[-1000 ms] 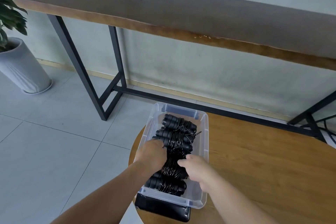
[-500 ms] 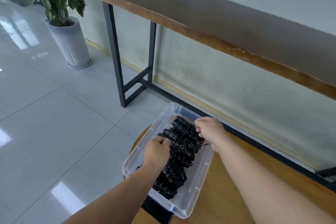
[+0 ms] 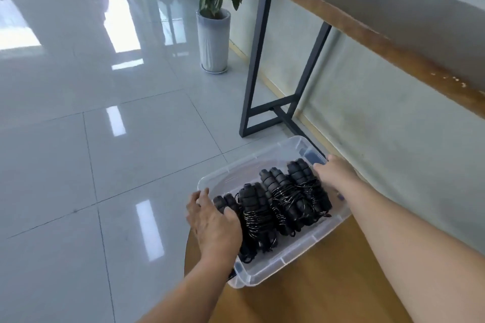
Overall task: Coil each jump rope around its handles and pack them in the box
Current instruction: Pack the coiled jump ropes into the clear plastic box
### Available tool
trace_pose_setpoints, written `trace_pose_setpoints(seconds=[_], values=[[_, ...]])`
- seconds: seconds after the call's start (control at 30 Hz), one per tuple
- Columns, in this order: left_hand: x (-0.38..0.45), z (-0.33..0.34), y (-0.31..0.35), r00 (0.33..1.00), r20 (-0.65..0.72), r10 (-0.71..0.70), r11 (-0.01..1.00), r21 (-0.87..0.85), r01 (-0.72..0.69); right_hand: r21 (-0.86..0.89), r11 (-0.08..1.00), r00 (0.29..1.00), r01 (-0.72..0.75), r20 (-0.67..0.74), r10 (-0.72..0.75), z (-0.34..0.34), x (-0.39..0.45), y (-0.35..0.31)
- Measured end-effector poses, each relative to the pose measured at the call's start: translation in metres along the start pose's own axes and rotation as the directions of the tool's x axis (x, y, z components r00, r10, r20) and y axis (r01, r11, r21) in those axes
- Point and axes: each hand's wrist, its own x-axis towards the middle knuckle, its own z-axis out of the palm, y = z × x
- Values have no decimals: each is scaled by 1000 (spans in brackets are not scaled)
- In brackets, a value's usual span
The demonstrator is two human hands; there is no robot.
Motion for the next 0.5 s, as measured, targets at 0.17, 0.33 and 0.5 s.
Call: trace_pose_setpoints(seconds=[0.17, 0.33, 0.5], values=[[-1, 8, -2, 928, 30, -372, 920, -123, 373, -20, 999, 999, 39, -1, -39, 12, 21, 12], [7, 15, -8, 924, -1, -383, 913, -152, 379, 80, 996, 997, 49, -72, -43, 9, 24, 24], [6, 16, -2, 962, -31, -273, 958, -97, 269, 153, 988, 995, -1, -100, 17, 2, 7, 50]])
